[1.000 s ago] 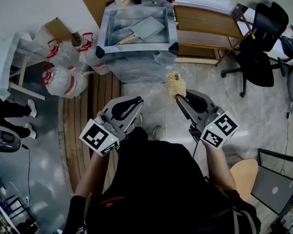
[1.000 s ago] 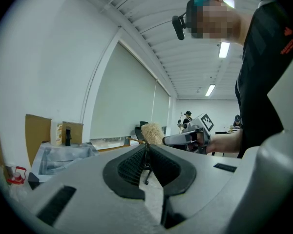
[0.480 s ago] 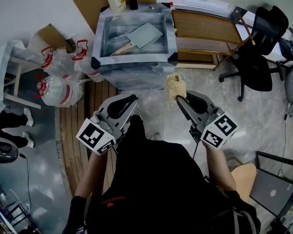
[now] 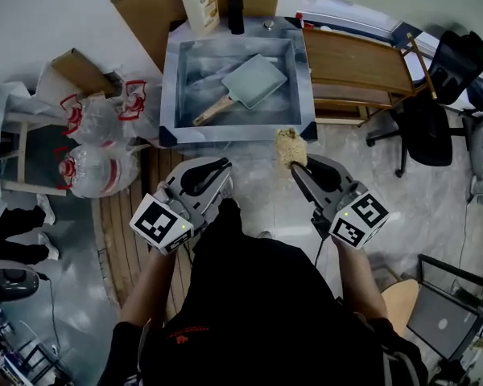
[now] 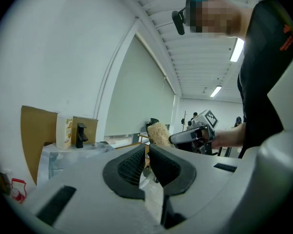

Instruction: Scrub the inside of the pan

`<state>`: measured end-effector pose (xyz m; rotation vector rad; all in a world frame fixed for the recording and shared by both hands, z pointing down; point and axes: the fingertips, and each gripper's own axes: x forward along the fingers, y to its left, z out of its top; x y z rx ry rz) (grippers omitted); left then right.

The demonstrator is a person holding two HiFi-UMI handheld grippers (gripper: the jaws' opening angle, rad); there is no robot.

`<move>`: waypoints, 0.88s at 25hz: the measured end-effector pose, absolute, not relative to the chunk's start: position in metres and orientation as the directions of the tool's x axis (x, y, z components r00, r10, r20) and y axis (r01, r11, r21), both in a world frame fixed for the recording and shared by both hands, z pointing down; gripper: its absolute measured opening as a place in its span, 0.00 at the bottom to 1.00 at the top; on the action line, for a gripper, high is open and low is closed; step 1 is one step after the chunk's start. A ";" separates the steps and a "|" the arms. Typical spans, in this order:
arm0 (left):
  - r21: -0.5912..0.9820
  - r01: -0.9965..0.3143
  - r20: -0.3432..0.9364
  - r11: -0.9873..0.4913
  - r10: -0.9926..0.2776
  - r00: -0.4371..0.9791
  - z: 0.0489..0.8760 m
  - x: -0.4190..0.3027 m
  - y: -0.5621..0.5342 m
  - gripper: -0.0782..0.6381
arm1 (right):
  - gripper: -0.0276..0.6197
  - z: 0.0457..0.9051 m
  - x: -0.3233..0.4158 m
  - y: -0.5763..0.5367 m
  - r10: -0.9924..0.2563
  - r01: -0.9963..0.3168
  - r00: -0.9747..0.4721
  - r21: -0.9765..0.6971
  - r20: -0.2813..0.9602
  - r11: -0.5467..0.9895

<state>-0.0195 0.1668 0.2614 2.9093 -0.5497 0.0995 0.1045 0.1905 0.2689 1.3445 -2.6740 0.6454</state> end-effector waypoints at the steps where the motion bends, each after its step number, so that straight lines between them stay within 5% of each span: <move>1: 0.164 -0.364 0.106 -0.917 -0.350 0.931 0.264 -0.023 0.153 0.16 | 0.17 0.271 0.102 0.176 -0.749 -0.786 -0.608 -0.335 0.262 0.520; 22: 0.195 -0.286 0.195 -0.938 -0.248 0.949 0.314 -0.058 -0.014 0.16 | 0.17 0.300 0.067 0.018 -0.748 -0.836 -0.541 -0.347 0.385 0.426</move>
